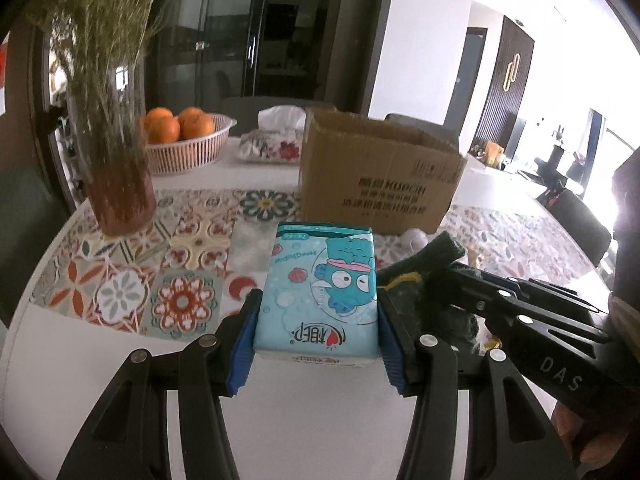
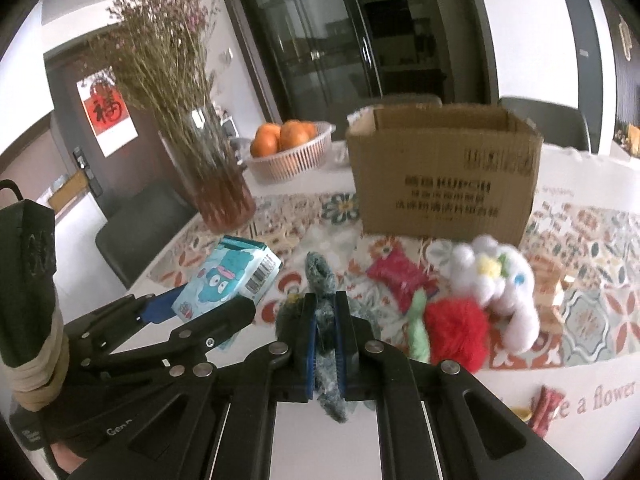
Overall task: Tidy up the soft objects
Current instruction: 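Lift the tissue pack with the left tool while the right tool carries the glove toward the box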
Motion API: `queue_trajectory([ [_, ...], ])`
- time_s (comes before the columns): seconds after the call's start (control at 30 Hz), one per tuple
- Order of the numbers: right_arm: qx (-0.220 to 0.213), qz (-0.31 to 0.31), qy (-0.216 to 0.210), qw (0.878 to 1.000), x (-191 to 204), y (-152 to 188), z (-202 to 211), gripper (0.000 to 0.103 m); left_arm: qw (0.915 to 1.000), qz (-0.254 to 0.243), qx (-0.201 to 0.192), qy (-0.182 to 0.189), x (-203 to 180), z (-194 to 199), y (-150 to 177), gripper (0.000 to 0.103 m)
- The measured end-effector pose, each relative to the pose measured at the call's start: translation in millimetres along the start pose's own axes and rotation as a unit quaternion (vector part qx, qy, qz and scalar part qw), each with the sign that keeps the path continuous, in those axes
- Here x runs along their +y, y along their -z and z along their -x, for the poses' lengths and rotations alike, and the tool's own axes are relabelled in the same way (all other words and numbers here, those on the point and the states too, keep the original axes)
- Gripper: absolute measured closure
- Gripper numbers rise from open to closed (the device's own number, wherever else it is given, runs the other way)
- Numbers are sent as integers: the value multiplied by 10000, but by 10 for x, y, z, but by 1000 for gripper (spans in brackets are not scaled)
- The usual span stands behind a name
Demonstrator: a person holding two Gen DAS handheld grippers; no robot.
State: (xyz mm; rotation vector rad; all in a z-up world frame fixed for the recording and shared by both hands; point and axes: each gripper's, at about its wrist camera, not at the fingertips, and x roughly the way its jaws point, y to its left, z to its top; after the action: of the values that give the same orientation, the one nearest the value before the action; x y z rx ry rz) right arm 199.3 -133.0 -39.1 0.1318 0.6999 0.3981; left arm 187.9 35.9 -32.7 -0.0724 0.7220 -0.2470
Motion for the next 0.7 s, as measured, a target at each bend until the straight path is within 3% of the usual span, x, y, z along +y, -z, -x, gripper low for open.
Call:
queue_trajectory([
  [0.7, -1086, 19, 449, 9931, -312, -963, 566, 94, 9979, -409, -447, 214, -416, -23, -992, 50],
])
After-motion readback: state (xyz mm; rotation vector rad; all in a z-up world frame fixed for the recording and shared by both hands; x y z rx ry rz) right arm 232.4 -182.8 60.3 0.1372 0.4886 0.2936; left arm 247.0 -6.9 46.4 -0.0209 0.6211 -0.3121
